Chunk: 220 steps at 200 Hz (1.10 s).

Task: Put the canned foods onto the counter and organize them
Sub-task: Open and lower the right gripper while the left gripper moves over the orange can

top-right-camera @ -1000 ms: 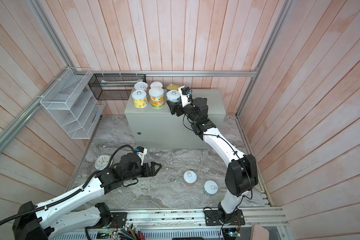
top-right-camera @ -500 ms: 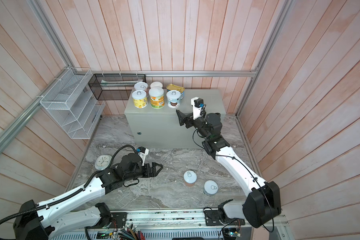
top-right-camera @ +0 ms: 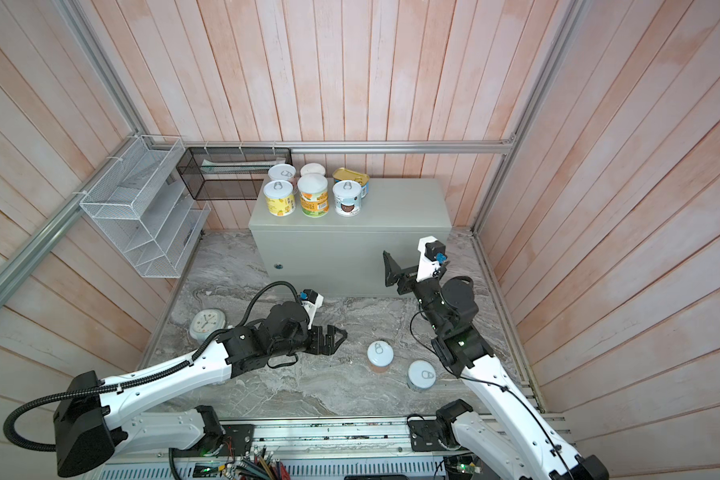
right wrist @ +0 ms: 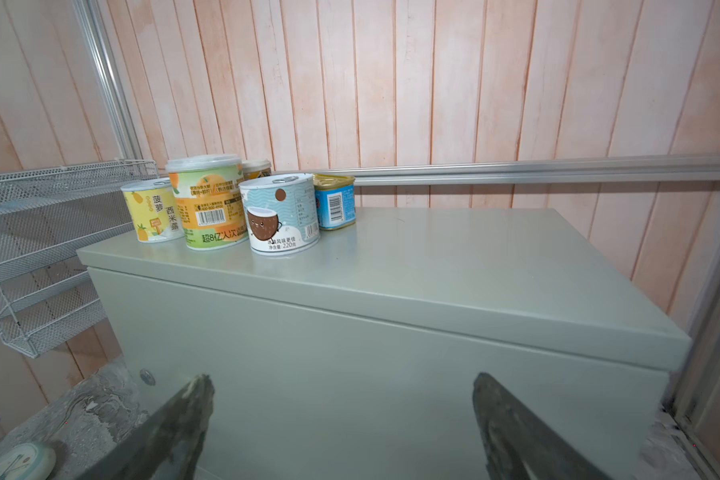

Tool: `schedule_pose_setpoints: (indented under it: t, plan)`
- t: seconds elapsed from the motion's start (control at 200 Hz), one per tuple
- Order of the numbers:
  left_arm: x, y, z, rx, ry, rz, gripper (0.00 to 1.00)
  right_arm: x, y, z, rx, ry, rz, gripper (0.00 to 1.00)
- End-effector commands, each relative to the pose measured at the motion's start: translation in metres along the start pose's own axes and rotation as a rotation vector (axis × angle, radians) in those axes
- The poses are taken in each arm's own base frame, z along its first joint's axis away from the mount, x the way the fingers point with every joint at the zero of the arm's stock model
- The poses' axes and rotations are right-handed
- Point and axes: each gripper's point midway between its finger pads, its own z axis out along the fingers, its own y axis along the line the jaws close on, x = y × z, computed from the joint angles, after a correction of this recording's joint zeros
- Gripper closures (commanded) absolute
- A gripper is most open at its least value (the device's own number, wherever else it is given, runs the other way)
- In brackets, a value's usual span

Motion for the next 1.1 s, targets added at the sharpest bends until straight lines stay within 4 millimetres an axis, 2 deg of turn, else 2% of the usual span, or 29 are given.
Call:
schedule_pose_setpoints:
  t: [0.0,0.155,0.35,0.765,0.905,1.095]
  plan:
    - [-0.001,-0.011,0.008,0.002,-0.008,0.039,0.0,0.024,-0.016,-0.013,0.079,0.056,0.051,0.02]
    - [0.004,-0.011,0.021,-0.009,0.001,0.045,0.0,0.049,-0.02,-0.031,0.096,0.121,0.111,0.02]
    - [0.003,-0.016,0.033,0.011,-0.029,0.062,0.0,0.068,-0.017,-0.047,0.074,0.165,0.18,0.02]
    - [-0.01,-0.027,0.05,0.025,-0.066,0.193,0.0,0.104,-0.029,-0.064,0.134,0.22,0.227,0.02]
    - [-0.012,-0.036,0.056,0.057,-0.07,0.203,0.0,0.106,-0.035,-0.067,0.168,0.196,0.216,0.02]
    - [-0.001,-0.052,0.063,0.131,-0.066,0.224,0.0,0.099,-0.041,-0.066,0.197,0.171,0.198,0.02]
